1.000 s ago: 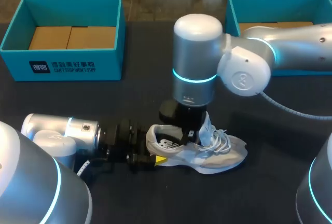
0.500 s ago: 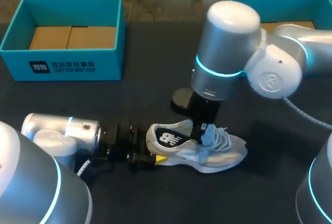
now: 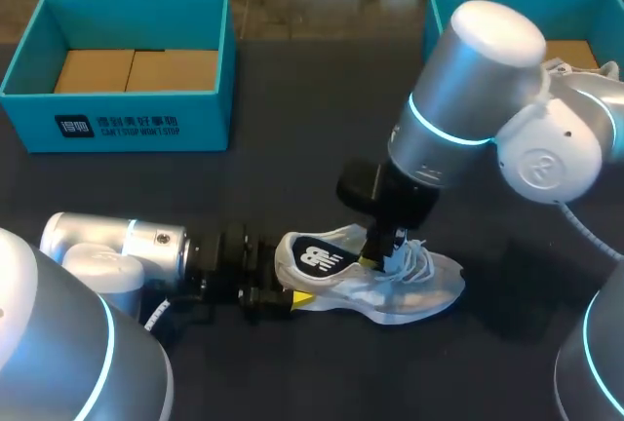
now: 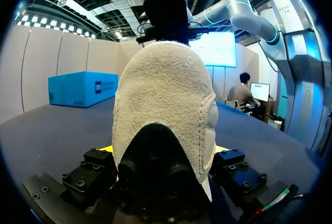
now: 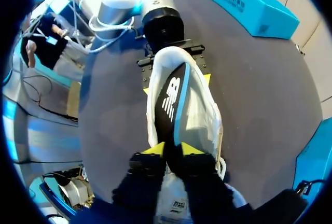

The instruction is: Take the shoe out of the shoebox, open the shoe tongue, remove and reinsert the insole, then place the shoe into the shoebox

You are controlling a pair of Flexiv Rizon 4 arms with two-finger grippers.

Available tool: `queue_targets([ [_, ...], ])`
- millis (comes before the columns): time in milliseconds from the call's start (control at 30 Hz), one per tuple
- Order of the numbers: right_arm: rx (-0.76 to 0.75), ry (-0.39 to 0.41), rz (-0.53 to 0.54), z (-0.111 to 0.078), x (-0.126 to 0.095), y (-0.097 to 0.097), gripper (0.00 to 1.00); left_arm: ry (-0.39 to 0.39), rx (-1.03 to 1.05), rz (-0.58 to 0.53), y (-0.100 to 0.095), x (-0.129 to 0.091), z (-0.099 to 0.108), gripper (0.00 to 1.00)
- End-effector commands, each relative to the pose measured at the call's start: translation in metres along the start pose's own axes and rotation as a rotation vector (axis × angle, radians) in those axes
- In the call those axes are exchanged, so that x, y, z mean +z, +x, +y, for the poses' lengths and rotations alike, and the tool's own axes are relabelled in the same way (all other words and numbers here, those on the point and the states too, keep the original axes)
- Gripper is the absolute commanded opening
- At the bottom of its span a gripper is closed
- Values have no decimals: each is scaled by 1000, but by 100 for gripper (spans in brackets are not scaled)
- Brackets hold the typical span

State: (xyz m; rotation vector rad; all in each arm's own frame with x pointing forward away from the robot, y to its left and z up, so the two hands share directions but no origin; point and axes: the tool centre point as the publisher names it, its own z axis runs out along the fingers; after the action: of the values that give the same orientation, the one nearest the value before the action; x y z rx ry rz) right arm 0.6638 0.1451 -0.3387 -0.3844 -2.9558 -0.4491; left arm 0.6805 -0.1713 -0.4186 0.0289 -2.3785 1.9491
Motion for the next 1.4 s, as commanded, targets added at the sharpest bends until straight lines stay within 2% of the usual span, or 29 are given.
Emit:
queue_targets([
  [33,-4,30,-3,6,-1,1,37,0,0,-1,0,1,1,0],
  [200,9,71,15,11,6,-3,43,0,0,-1,0,1,1,0],
  [600,-3,94,40,21,18,-7,43,0,0,-1,0,1,1,0],
  [833,-1,114,111,14,30,0,47,0,0,-1,0,1,1,0],
  [900,-3,120,124,13,32,1,44,0,0,-1,0,1,1,0],
  [1033,4,109,137,12,34,5,28,0,0,-1,0,1,1,0],
  [1133,19,87,137,12,31,7,0,0,0,-1,0,1,1,0],
  [1400,-34,11,93,12,12,16,0,0,0,-1,0,1,1,0],
])
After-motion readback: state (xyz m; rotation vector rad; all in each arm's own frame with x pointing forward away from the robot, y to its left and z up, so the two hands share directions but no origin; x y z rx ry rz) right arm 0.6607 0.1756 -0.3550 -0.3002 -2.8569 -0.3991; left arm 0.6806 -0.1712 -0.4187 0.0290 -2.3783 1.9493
